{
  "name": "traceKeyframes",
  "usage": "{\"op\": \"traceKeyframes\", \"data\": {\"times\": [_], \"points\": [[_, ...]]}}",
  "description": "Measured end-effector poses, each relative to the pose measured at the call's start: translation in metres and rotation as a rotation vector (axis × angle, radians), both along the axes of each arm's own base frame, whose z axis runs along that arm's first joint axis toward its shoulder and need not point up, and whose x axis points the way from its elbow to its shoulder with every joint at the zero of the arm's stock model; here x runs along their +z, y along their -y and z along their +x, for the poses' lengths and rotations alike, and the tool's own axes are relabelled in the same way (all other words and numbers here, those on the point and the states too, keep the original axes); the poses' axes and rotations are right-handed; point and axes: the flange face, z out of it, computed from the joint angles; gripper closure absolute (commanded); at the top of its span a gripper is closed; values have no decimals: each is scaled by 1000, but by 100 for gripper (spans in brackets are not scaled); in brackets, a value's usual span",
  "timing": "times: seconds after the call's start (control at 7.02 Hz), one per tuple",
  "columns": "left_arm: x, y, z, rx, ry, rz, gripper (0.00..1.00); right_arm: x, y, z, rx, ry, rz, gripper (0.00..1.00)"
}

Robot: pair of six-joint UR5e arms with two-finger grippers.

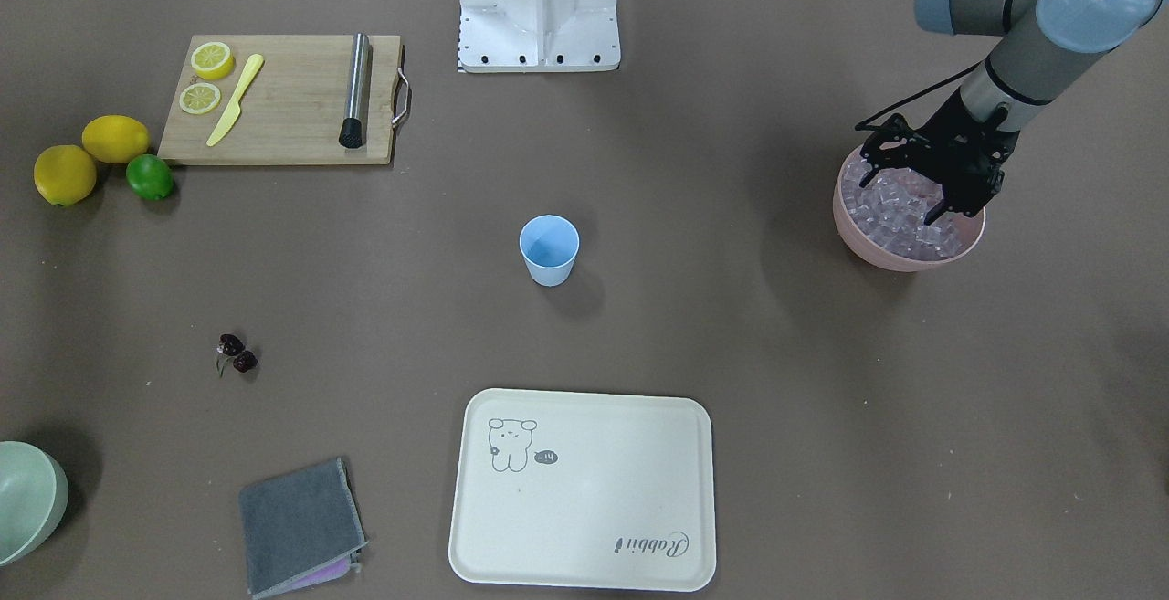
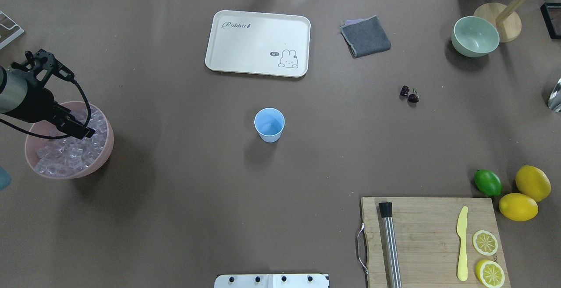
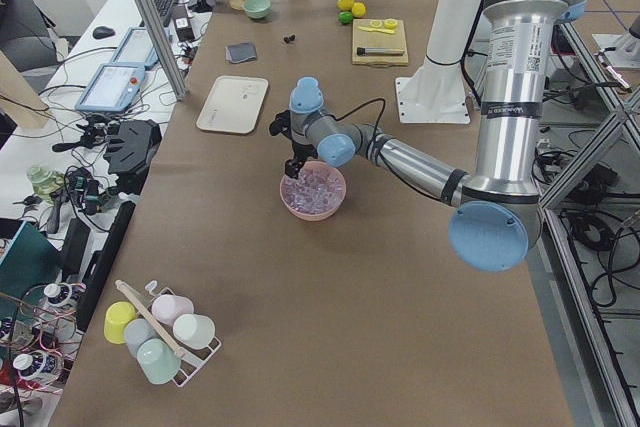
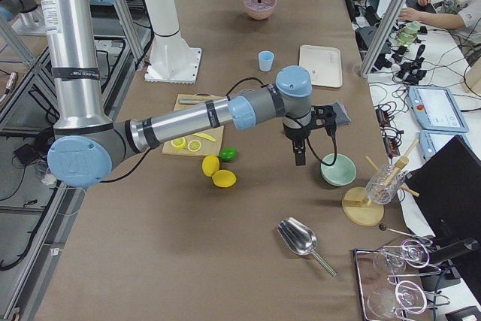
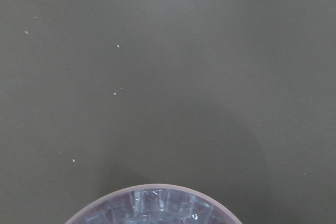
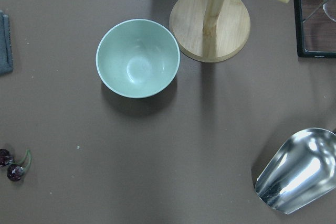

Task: Put ice and cherries in cup
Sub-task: 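Lower the left gripper into the pink bowl and grasp an ice cube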

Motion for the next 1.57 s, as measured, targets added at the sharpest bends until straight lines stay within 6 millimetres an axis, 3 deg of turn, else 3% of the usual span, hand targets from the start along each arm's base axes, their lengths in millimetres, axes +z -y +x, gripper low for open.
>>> {"op": "traceKeyframes", "data": {"times": [0.43,1.0,1.28,1.42,1.57], "points": [[24,-6,-3,34,35,4,3,9,-7,7,12,-3,-15,0],[36,-17,18,76,58,-2,3,14,-12,20,32,-5,-19,0],[48,-19,27,82,86,-4,25,15,-15,31,47,2,-18,0],[51,-21,31,89,91,-6,64,12,-19,42,63,18,-11,0],[51,-24,35,98,94,-4,88,11,-23,51,77,28,-9,0]]}}
